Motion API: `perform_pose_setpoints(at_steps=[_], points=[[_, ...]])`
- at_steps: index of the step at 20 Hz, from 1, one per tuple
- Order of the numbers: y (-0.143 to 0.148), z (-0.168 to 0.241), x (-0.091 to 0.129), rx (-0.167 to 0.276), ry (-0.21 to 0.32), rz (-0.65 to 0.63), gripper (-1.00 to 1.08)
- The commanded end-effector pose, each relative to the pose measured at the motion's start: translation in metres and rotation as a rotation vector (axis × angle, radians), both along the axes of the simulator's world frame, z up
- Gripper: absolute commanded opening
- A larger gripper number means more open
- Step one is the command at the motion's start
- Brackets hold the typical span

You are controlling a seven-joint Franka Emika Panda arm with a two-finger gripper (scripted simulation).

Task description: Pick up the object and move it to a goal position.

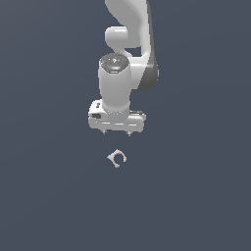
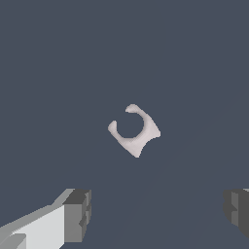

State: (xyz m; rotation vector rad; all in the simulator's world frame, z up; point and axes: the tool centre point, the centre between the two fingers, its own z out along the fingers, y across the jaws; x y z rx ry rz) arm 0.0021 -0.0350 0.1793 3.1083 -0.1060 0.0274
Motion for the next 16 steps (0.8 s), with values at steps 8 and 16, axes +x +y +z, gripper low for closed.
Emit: perform_pose_setpoints(at_steps=[8, 16], points=[[0.012, 0.009, 0.004, -0.004, -0.012, 0.056, 1.00], [0.015, 0.011, 0.006, -0.006, -0.015, 0.076, 1.00]])
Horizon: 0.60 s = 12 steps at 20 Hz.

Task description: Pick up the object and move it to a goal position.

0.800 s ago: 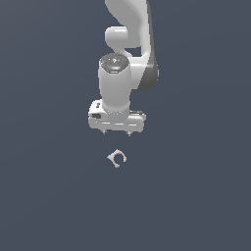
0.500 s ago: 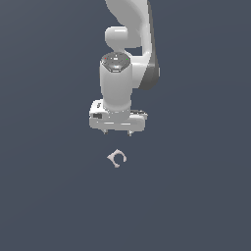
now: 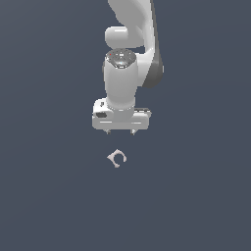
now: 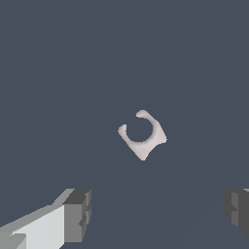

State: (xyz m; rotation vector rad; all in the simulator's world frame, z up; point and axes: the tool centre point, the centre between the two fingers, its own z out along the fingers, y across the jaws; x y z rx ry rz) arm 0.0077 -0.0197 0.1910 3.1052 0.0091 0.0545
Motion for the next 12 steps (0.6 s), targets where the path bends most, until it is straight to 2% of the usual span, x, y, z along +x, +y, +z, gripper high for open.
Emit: perform_pose_setpoints(at_steps=[1, 12], points=[[0.000, -0.001, 0.000, 0.000, 0.001, 0.006, 1.00], [-0.005, -0.021, 0.008, -0.003, 0.012, 0.132, 1.00]])
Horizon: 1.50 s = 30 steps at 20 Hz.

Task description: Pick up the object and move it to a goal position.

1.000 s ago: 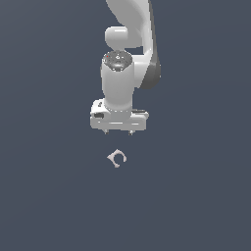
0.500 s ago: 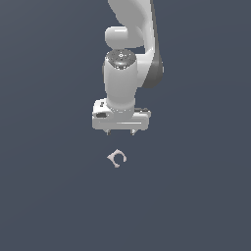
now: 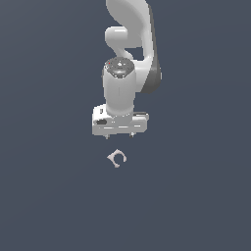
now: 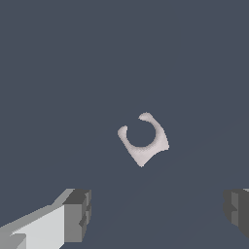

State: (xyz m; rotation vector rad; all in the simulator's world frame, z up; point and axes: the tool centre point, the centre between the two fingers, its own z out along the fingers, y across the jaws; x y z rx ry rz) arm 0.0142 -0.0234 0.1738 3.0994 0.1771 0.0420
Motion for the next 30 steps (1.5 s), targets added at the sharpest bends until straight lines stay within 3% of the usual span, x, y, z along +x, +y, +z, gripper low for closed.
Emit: perform_pose_setpoints(at_steps=[1, 18, 30], points=[[-0.002, -0.007, 0.002, 0.000, 0.004, 0.043, 1.00], [-0.015, -0.076, 0.020, 0.014, 0.034, 0.442, 1.00], [-0.019, -0.100, 0.024, 0.025, 0.038, 0.577, 1.00]])
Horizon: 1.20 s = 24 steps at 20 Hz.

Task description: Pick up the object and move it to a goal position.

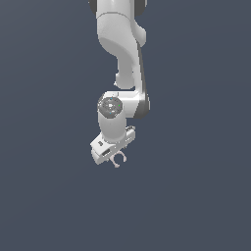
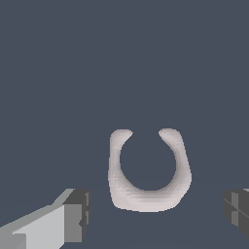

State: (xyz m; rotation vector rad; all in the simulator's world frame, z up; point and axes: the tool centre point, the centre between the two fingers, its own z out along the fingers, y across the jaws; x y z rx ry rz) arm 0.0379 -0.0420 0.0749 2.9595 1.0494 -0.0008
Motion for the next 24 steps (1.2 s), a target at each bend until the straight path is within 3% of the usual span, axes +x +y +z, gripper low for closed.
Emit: perform_pose_setpoints(at_steps=[1, 22, 23, 24], points=[[0.000, -0.002, 0.001, 0.001, 0.000, 0.013, 1.00], [0.000, -0.053, 0.000, 0.002, 0.000, 0.016, 1.00], [0.000, -0.053, 0.000, 0.002, 0.000, 0.016, -1.00], [0.000, -0.053, 0.000, 0.002, 0.000, 0.016, -1.00]])
